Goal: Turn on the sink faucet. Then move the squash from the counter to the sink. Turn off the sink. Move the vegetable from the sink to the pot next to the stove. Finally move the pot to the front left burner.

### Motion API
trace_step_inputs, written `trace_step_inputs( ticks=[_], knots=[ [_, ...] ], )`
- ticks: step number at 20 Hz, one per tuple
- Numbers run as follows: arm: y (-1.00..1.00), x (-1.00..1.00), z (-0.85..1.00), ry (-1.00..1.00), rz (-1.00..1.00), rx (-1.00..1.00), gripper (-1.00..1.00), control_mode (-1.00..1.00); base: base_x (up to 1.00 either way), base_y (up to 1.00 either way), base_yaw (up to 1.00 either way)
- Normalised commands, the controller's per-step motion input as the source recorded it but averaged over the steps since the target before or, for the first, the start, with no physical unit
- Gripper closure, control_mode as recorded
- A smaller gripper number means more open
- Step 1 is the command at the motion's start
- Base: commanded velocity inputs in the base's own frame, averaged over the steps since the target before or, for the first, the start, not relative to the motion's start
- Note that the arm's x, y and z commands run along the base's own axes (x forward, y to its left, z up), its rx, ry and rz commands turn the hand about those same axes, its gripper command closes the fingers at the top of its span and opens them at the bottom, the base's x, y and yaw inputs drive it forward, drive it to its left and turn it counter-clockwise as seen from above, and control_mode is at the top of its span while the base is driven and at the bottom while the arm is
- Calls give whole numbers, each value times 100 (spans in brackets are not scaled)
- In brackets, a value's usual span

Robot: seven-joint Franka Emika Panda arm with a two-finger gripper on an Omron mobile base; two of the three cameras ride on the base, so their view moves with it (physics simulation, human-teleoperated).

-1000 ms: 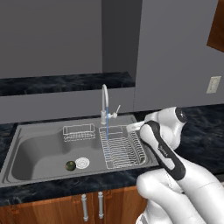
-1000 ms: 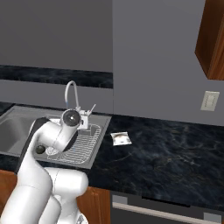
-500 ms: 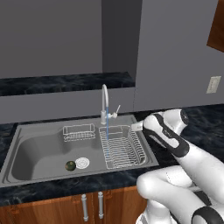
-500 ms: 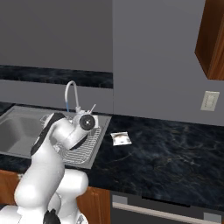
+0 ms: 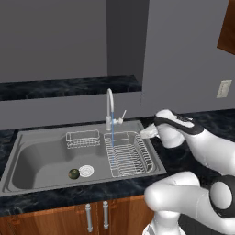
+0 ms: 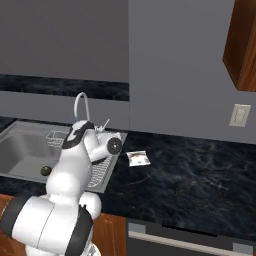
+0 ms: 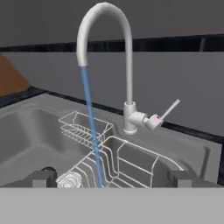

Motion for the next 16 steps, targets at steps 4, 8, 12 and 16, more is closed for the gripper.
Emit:
trace_step_inputs(
  ticks=[4,8,12,16],
  knots=[
    [0,55,0,0,15,0,-100,-100,0,0,0],
    [0,54,0,0,13,0,-100,-100,0,0,0],
    [-1,51,-3,0,13,0,-100,-100,0,0,0],
    [-3,45,-8,-1,13,0,-100,-100,0,0,0]
  ],
)
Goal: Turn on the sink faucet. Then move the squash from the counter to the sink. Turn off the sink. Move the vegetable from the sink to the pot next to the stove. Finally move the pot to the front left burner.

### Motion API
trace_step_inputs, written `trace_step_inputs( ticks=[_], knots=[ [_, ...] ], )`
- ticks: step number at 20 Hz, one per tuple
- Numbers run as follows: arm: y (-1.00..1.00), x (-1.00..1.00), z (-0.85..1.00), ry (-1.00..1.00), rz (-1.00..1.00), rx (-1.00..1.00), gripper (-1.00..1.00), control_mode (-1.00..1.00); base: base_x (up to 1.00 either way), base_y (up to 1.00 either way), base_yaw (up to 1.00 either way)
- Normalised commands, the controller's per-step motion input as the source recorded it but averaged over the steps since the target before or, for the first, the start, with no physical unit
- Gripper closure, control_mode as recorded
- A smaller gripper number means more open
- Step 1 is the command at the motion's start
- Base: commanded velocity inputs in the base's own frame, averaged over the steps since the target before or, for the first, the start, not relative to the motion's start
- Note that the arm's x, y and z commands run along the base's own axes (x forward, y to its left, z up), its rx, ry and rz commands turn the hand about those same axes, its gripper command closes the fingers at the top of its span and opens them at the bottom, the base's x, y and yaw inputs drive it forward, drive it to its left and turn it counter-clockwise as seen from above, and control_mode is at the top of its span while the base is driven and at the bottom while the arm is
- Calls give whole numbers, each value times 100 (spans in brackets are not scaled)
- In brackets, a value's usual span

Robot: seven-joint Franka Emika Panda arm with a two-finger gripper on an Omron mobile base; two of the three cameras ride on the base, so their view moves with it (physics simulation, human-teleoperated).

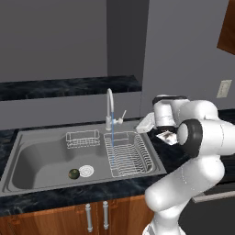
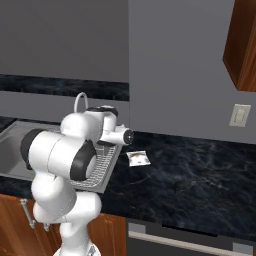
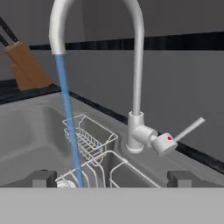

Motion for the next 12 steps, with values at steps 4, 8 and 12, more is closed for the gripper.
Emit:
trace_step_inputs(
  ticks=[4,8,12],
  knots=[
    [0,36,-2,-5,11,0,-100,-100,0,0,0],
    [0,28,0,-7,8,3,-100,-100,0,0,0],
    [2,25,0,-4,4,2,-100,-100,0,0,0]
  ],
)
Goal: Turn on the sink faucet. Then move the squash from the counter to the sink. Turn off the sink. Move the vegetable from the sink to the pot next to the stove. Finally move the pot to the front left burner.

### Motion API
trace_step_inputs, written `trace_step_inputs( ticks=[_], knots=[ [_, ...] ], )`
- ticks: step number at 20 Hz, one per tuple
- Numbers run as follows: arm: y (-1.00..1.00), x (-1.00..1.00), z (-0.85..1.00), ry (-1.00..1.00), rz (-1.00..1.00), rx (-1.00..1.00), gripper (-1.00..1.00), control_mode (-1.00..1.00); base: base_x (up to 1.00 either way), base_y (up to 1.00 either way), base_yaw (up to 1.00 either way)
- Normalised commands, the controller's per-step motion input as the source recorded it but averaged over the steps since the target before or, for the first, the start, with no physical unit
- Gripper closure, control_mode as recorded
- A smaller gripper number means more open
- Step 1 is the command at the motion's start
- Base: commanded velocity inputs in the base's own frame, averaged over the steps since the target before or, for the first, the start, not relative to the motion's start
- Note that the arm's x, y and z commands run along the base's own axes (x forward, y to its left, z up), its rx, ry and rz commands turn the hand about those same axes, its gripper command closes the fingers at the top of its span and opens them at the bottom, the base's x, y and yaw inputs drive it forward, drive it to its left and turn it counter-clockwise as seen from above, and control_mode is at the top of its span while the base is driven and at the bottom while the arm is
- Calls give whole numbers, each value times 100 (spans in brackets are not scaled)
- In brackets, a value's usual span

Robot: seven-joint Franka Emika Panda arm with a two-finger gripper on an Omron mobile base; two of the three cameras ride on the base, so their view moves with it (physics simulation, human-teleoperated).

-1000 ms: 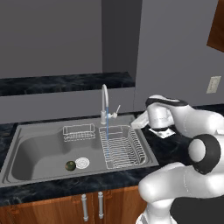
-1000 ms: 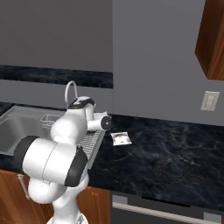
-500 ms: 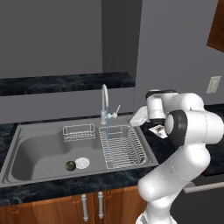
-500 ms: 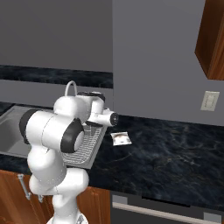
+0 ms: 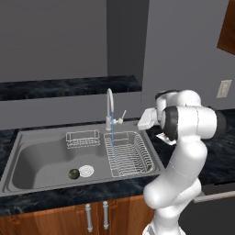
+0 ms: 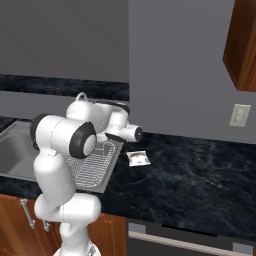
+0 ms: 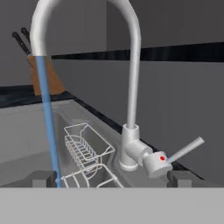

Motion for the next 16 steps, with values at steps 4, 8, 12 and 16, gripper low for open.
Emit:
trace_step_inputs(
  ticks=[4,8,12,16],
  knots=[
    [14,24,-7,-1,4,0,-100,-100,0,0,0],
    [30,27,-12,0,2,0,-100,-100,0,0,0],
    [26,28,-12,0,1,0,-100,-100,0,0,0],
    [14,28,-18,0,0,0,-100,-100,0,0,0]
  ],
)
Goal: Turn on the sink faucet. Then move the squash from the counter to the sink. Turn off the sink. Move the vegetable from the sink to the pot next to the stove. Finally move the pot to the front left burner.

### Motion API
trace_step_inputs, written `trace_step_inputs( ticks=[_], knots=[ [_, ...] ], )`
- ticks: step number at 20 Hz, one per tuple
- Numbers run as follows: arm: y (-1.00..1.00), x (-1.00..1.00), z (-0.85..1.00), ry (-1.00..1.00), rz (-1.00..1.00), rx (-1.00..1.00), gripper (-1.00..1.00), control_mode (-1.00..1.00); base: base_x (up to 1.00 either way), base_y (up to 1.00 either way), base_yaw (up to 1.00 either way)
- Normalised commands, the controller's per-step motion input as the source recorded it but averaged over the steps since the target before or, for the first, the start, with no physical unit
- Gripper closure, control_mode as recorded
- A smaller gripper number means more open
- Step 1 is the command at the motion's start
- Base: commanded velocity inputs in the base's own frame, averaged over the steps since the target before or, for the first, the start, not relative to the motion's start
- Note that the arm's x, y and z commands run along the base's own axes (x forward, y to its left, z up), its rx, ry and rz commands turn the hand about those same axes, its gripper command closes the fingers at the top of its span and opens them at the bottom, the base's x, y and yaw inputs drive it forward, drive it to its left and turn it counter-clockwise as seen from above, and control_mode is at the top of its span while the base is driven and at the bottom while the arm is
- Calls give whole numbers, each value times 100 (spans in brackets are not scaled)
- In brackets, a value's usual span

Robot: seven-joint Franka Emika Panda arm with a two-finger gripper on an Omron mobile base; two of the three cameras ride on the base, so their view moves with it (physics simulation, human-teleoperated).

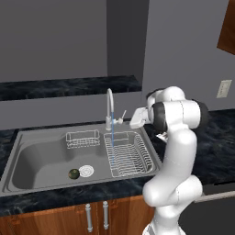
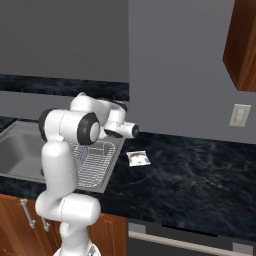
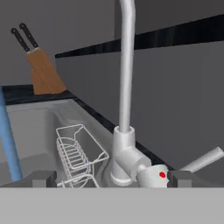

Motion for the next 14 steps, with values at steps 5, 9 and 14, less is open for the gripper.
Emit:
trace_step_inputs(
  ticks=[5,9,14],
  knots=[
    [3,26,-22,0,0,0,-100,-100,0,0,0],
    [0,30,-22,0,0,0,-100,-100,0,0,0],
    [0,33,-14,0,1,0,-100,-100,0,0,0]
  ],
)
